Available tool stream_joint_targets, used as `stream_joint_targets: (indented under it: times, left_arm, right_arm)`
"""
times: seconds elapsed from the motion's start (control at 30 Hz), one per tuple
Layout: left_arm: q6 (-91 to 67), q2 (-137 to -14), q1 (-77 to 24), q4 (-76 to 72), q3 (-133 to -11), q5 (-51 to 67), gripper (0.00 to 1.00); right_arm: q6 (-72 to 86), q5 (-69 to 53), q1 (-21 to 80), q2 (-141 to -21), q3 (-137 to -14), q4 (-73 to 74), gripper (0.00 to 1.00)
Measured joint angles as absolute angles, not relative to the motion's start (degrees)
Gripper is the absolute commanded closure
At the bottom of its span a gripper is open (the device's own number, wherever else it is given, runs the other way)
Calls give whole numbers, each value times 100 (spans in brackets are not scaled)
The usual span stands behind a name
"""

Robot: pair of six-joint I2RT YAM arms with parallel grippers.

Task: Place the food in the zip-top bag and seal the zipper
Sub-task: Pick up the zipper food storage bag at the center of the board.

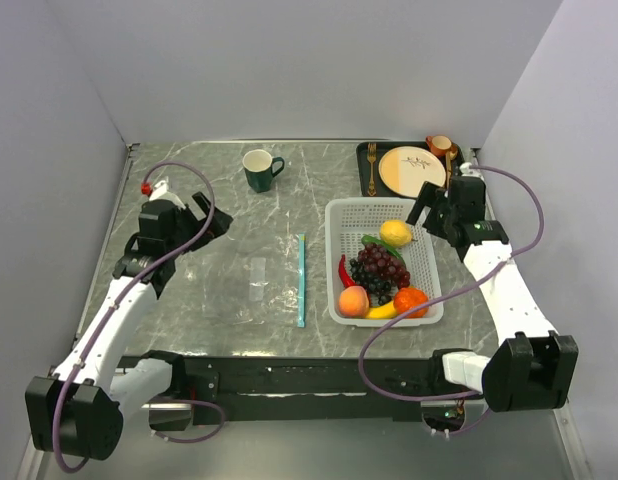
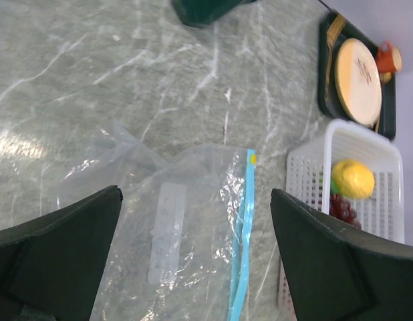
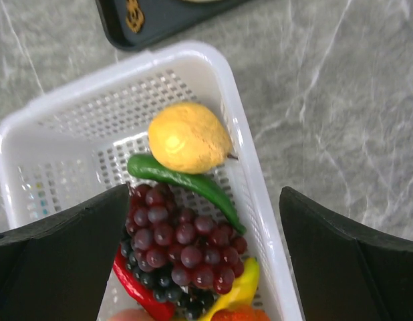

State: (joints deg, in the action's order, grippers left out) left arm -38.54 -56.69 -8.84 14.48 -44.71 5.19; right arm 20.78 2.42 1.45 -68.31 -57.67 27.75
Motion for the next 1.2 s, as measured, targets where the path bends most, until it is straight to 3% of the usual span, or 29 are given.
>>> stream_joint_targets:
  times: [0.4,0.9,1.2]
  left_arm:
    - [-4143,-6665,-1007,2034,-4781,397,1]
    - [-3828,-7192,-3109,2663,-5457,-668,3]
    - [-4305,-8066,-4283,2585,-5631,-810,18]
  right_arm:
    - [2165,-80,145,-6733,-5728,2832,0]
    - [2287,-279,145,-6692,-5655,2842,0]
    - [2292,-235,145,-6694,-5655,2884,0]
